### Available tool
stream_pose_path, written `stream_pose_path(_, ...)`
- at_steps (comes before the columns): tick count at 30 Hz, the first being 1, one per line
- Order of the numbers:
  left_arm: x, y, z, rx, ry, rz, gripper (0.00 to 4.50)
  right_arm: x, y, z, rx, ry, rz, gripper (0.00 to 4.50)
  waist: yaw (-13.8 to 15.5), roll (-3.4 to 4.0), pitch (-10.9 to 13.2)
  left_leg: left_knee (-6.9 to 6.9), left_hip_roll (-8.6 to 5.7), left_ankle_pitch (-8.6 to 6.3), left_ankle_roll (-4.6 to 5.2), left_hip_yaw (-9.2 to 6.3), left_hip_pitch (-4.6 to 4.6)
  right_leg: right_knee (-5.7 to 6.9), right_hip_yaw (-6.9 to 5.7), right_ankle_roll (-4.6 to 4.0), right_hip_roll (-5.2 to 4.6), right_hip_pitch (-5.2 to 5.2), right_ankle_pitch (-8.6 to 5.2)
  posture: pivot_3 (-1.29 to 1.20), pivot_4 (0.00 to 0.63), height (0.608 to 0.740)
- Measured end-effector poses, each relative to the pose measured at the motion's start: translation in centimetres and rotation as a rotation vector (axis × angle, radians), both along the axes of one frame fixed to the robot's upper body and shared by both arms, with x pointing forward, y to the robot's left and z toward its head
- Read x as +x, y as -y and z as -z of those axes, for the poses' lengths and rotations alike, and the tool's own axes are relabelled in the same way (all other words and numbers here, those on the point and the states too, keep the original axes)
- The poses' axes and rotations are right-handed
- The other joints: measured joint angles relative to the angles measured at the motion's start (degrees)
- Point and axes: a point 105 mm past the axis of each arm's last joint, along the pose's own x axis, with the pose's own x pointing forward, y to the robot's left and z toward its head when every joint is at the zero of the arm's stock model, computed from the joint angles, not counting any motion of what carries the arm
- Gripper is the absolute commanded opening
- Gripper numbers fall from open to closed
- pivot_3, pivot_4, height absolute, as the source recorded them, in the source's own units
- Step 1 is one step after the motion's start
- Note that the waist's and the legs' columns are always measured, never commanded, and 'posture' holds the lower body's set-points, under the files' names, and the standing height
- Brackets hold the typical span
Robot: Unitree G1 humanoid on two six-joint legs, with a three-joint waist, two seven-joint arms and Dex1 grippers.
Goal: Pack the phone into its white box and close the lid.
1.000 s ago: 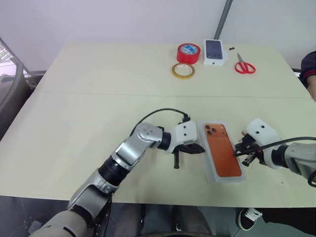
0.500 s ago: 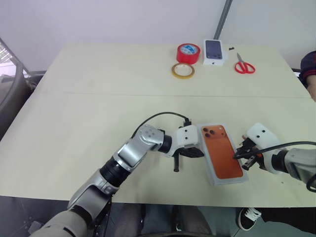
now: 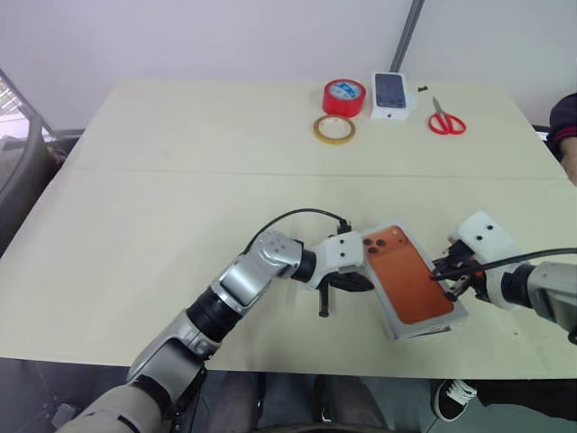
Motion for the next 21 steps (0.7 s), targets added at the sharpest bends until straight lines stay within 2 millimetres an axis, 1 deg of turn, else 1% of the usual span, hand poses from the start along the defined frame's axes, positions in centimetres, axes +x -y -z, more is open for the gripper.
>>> stream_pose_path(6, 0.0, 0.1, -0.1, -0.004, 0.003, 0.003, 0.00, -0.5, 0.4, 0.8, -0.009, -0.029, 0.019, 0.05, 0.01, 0.01, 0.00, 0.00, 0.00, 0.00, 0.00, 0.00, 0.00, 0.00, 0.00, 0.00, 0.00, 0.00, 0.00, 0.00, 0.150, 0.740)
stream_pose_path(21, -0.1, 0.5, -0.5, -0.017, 0.020, 0.012, 0.00, -0.9, 1.1, 2.0, -0.009, -0.060, 0.049, 0.05, 0.01, 0.01, -0.01, 0.00, -0.01, 0.00, 0.00, 0.00, 0.00, 0.00, 0.00, 0.00, 0.01, 0.00, 0.00, 0.00, 0.150, 0.740)
